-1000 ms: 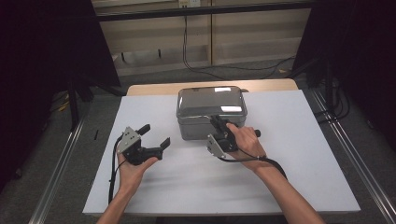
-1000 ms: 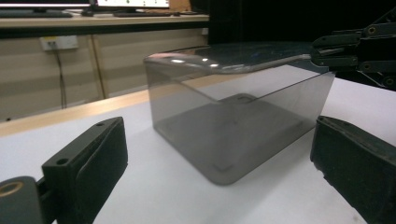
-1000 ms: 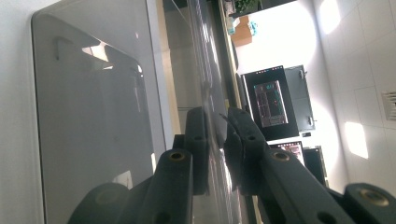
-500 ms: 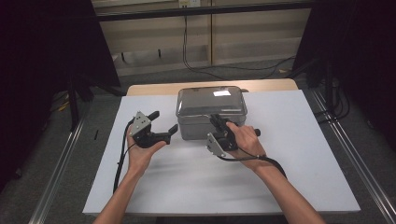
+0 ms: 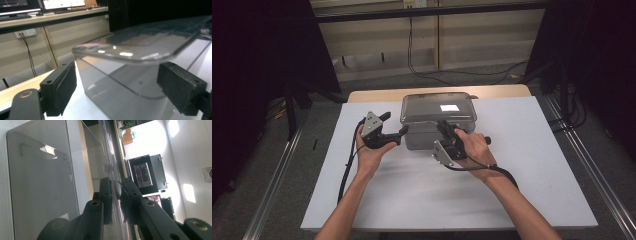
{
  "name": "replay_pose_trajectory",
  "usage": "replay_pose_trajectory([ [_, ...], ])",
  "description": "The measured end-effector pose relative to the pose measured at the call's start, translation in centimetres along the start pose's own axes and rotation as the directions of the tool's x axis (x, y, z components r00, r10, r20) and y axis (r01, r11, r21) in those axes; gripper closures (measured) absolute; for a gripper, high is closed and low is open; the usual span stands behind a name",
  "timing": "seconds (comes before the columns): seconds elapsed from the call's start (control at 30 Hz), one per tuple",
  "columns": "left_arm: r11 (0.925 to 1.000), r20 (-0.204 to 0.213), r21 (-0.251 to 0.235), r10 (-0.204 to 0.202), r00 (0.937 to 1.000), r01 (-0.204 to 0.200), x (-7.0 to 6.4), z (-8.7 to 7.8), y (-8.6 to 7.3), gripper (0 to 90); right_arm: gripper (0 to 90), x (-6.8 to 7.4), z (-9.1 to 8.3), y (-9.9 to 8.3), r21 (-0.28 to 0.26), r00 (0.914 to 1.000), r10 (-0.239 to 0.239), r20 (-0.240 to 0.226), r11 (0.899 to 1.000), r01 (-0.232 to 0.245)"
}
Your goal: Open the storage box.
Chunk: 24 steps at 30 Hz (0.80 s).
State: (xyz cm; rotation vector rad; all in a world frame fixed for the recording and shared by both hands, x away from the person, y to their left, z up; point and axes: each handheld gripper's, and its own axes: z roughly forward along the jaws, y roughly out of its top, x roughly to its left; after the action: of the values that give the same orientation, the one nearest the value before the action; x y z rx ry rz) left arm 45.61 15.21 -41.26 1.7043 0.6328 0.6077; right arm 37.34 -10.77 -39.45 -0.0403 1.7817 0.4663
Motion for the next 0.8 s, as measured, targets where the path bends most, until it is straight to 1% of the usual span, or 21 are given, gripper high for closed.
replay_pose_trajectory([
  [0.03, 1.0, -0.001, 0.001, -0.003, 1.0, 0.003, 0.0, 0.2, 0.0, 17.2, 79.8, 0.0, 0.0, 0.0, 0.001, 1.0, 0.003, 0.001, 1.0, -0.003],
  [0.1, 1.0, 0.004, 0.0, 0.005, 1.0, -0.005, 0.0, 0.5, 0.0, 18.9, 79.8, 0.0, 0.0, 0.0, 0.0, 1.0, 0.003, 0.003, 1.0, -0.003],
  [0.13, 0.9999, 0.01, -0.007, 0.008, 0.9999, -0.008, 0.0, 0.8, 0.0, 19.2, 79.8, 0.0, 0.0, 0.0, -0.001, 1.0, 0.003, 0.002, 1.0, -0.003],
  [0.17, 0.9999, 0.016, -0.005, 0.014, 0.9998, -0.014, 0.1, 0.9, 0.0, 19.3, 79.8, 0.0, 0.0, 0.0, -0.001, 1.0, 0.003, 0.003, 1.0, -0.003],
  [0.2, 0.9997, 0.009, -0.01, 0.024, 0.9997, -0.024, 0.3, 1.0, 0.0, 21.6, 79.8, 0.0, 0.0, 0.0, 0.001, 1.0, 0.002, 0.003, 1.0, -0.002],
  [0.27, 0.9997, 0.009, -0.011, 0.022, 0.9997, -0.022, 0.3, 1.1, 0.0, 22.5, 79.8, 0.0, 0.0, 0.0, 0.001, 1.0, 0.001, 0.003, 1.0, -0.001],
  [0.33, 0.9988, 0.004, -0.004, 0.048, 0.9988, -0.048, 0.3, 1.1, 0.1, 25.7, 79.8, 0.0, 0.0, 0.0, 0.001, 1.0, 0.002, 0.002, 1.0, -0.002],
  [0.37, 0.9988, 0.006, -0.007, 0.049, 0.9988, -0.049, 0.2, 1.2, 0.1, 25.7, 79.8, 0.0, 0.0, 0.0, 0.001, 1.0, 0.002, 0.002, 1.0, -0.002],
  [0.47, 0.9976, 0.002, -0.016, 0.067, 0.9977, -0.067, 0.2, 1.4, 0.0, 31.1, 79.7, 0.1, 0.1, 0.1, 0.0, 1.0, -0.006, -0.001, 1.0, 0.006],
  [0.5, 0.998, 0.0, -0.022, 0.059, 0.9983, -0.059, 0.2, 1.5, -0.1, 31.1, 79.7, 0.1, 0.1, 0.1, 0.0, 1.0, -0.006, -0.001, 1.0, 0.006],
  [0.57, 0.9979, 0.0, -0.023, 0.06, 0.9982, -0.06, 0.3, 1.6, -0.2, 33.7, 79.6, 0.1, 0.1, 0.1, 0.0, 1.0, -0.005, -0.002, 1.0, 0.005],
  [0.67, 0.9972, -0.001, -0.018, 0.072, 0.9974, -0.073, 0.2, 1.7, -0.3, 37.3, 79.5, 0.1, 0.1, 0.0, -0.002, 1.0, -0.002, -0.004, 1.0, 0.002],
  [0.73, 0.9973, 0.007, -0.02, 0.071, 0.9975, -0.071, 0.1, 1.8, -0.3, 38.7, 79.4, 0.1, 0.1, 0.0, -0.001, 1.0, -0.003, -0.004, 1.0, 0.003],
  [0.8, 0.9968, 0.012, -0.03, 0.075, 0.9971, -0.074, 0.0, 1.9, -0.3, 43.9, 79.2, 0.1, 0.1, 0.0, 0.0, 1.0, -0.001, -0.004, 1.0, 0.001],
])
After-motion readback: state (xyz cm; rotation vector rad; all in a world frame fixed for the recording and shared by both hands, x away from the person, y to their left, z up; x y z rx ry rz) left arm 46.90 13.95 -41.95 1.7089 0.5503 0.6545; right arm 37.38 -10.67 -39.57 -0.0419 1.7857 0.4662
